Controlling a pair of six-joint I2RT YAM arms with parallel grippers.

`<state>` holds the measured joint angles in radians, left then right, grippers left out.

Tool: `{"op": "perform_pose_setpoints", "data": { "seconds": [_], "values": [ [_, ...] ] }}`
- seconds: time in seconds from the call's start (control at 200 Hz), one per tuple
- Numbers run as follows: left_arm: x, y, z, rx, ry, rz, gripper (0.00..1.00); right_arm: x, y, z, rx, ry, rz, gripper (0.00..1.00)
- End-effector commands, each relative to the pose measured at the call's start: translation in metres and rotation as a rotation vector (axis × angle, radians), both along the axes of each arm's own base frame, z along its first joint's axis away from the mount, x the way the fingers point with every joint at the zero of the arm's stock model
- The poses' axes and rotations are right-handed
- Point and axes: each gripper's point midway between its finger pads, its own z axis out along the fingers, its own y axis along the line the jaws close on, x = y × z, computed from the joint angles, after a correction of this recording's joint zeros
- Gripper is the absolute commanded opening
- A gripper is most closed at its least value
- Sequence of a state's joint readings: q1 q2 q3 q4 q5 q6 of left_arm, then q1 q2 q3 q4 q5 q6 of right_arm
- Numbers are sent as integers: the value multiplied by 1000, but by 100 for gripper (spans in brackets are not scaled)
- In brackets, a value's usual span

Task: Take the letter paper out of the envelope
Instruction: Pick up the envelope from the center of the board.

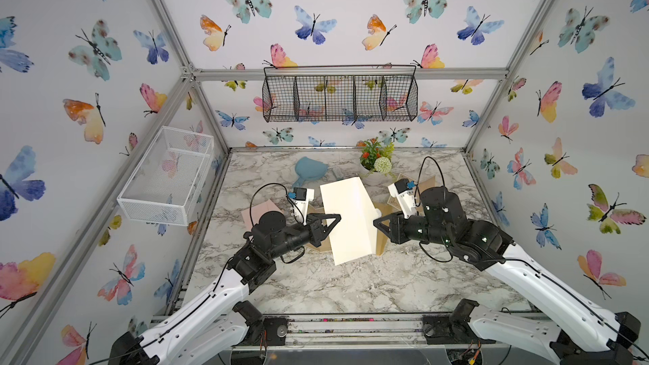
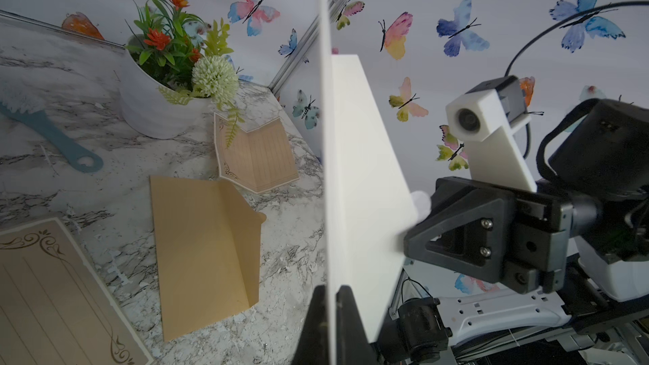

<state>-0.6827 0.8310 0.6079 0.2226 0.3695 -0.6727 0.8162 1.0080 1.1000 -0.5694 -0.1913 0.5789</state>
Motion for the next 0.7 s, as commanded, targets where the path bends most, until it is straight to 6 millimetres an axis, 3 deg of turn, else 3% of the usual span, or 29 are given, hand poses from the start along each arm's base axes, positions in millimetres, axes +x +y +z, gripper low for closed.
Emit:
{"op": "perform_pose_setpoints", "data": {
  "seconds": [0.0, 0.075, 0.145, 0.225, 0.315, 0.375, 0.446, 0.511, 0.581, 0.696],
  "values": [
    [-6, 8, 8, -15, -28, 11, 0, 9, -19, -5, -68, -52, -81, 23],
    [-8, 11, 13, -22, -37, 19, 0, 12, -30, -13, -122, -55, -128, 29],
    [-6, 13, 15, -15, -40, 33, 0, 15, -45, -18, -182, -38, -192, 27],
    [0, 17, 11, 26, -25, 72, 0, 8, -45, 4, -123, -44, -181, 24],
    [9, 22, 0, 85, 6, 127, 0, -8, -22, 45, 61, -79, -58, 23],
    [13, 21, -4, 94, 25, 140, 0, -16, -2, 55, 148, -72, 40, 20],
    [16, 16, -2, 84, 37, 128, 0, -24, 31, 45, 178, -39, 133, 17],
    [18, 13, -2, 86, 45, 121, 0, -35, 59, 29, 71, -63, 142, 16],
    [21, 13, -3, 106, 55, 135, 0, -43, 74, 23, -16, -96, 132, 16],
    [22, 16, 0, 119, 44, 148, 0, -40, 88, 21, 13, -124, 148, 22]
  ]
}}
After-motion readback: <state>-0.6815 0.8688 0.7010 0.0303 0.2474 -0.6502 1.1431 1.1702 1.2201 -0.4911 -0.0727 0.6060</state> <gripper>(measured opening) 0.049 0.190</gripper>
